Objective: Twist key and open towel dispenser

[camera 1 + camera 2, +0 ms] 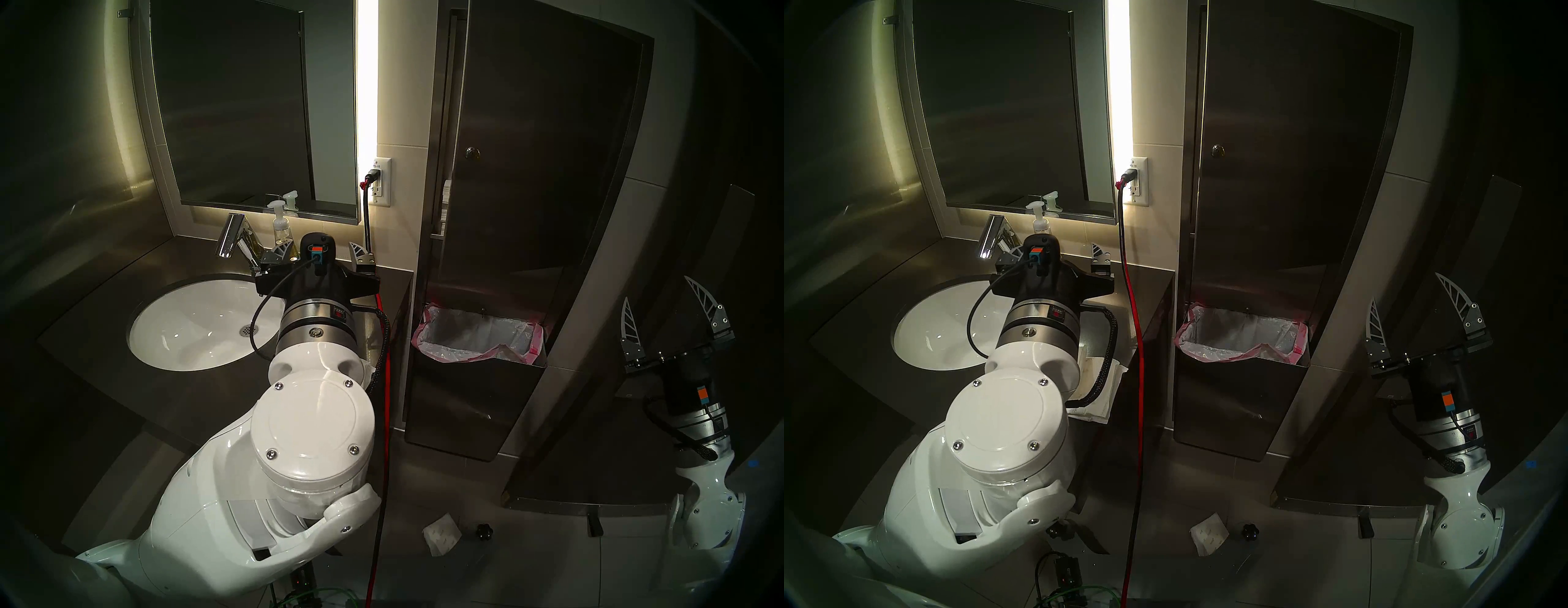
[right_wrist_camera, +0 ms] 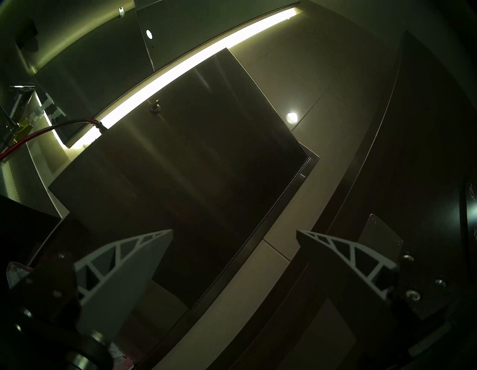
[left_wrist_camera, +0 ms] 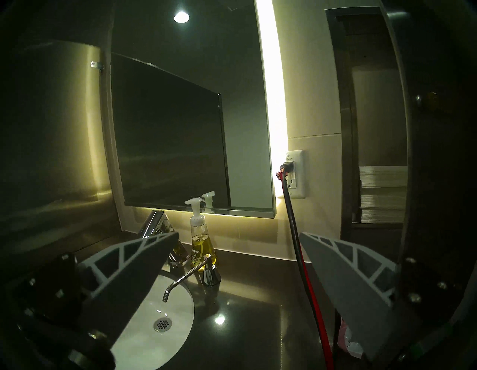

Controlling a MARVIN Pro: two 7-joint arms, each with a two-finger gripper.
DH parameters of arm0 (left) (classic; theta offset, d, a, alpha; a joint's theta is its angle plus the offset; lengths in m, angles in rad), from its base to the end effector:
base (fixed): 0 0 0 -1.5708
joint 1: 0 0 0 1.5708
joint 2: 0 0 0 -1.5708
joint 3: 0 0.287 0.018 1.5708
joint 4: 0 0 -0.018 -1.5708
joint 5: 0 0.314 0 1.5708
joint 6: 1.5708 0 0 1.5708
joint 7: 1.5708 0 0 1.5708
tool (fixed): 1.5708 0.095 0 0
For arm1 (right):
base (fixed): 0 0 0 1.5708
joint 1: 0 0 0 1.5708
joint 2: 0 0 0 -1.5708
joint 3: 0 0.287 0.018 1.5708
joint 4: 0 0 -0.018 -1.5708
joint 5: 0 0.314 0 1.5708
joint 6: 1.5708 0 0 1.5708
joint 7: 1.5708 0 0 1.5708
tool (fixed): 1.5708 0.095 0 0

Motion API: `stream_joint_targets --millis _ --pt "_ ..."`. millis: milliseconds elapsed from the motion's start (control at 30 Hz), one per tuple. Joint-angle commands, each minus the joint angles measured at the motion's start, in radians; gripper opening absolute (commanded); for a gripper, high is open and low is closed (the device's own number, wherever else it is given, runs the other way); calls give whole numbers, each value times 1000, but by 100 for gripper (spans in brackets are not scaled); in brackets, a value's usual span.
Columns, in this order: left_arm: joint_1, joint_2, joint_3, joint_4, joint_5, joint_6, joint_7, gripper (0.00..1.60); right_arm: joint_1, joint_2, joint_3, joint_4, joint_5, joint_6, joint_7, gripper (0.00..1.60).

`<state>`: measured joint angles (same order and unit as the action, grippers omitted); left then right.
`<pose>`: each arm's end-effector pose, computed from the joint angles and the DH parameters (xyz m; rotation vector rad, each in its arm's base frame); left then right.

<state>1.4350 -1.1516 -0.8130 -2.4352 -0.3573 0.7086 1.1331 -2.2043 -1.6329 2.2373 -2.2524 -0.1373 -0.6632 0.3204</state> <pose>0.2796 -0.1097 -0.0907 -2.0273 -0.0143 -2.1285 0.1895 -0.1524 -0.1744 1.2438 0.6071 2.1603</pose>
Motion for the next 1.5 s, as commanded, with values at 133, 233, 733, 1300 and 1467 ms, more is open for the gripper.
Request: stream_joint_targets --millis 133,233,733,1300,1467 --pt "-107 10 -97 -8 21 54 -46 160 -25 30 12 -9 83 -36 30 160" --pt "-121 16 -116 -8 9 62 -69 160 -27 32 13 -8 90 -38 34 160" --pt "-166 68 -242 -8 -202 158 -306 160 -48 63 24 1 181 -61 82 160" --pt "-292 157 -416 -8 -536 251 -624 0 -71 112 35 18 301 -78 142 160" --pt "-339 178 -414 27 -564 251 -693 0 -75 123 37 22 328 -81 157 160"
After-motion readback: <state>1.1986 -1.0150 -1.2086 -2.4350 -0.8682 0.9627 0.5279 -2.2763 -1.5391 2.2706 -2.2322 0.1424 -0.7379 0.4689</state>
